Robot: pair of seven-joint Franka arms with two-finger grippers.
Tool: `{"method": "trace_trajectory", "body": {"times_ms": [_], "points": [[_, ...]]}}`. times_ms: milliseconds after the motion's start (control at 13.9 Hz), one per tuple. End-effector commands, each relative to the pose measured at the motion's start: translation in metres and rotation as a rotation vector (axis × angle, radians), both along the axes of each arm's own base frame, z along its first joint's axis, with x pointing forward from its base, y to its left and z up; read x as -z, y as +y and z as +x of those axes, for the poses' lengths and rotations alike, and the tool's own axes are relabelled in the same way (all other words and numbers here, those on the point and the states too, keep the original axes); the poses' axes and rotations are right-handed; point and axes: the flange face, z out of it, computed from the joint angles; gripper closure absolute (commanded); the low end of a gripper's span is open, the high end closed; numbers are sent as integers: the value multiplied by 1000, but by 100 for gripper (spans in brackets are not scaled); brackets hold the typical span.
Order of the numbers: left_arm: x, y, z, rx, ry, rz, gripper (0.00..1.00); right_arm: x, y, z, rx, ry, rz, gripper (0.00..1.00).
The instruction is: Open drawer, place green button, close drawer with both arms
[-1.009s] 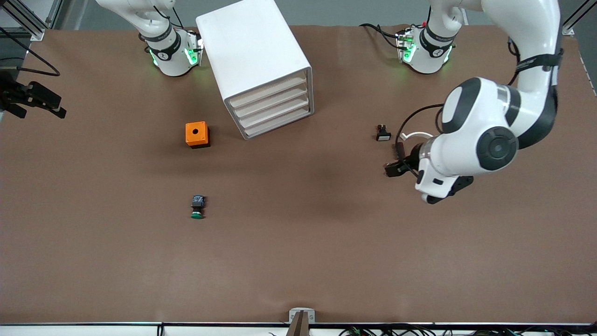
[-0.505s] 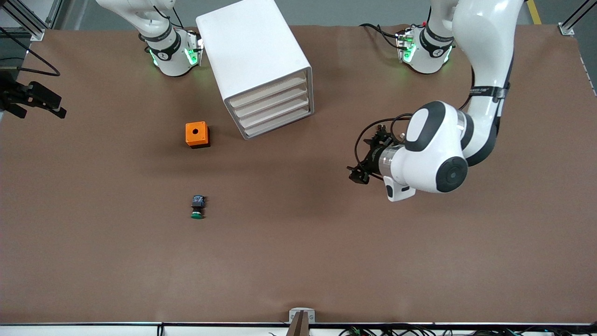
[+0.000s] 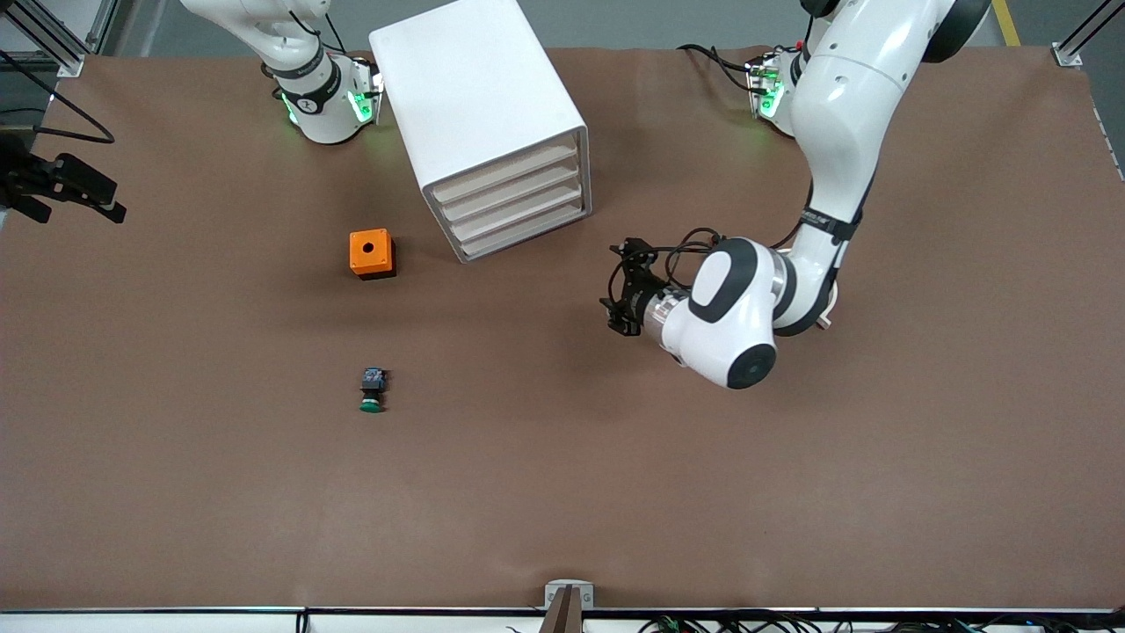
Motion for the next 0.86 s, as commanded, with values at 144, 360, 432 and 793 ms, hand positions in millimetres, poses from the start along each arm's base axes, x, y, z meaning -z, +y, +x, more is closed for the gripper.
{"method": "trace_trajectory", "body": {"times_ms": [144,360,432,793], "points": [[47,-34,-30,-60,233,52,2,-3,0,-4,-3,-9,-1,0],[81,-47,-48,-102,374,79,32,-3,1,-5,-5,-8,-6,0],[88,-49,-53,-103,407,73,39,-3,1,-5,-5,-7,-7,0],[112,-73,-85,-83,533,48,54,-3,0,-4,-5,-12,-9,0]]}}
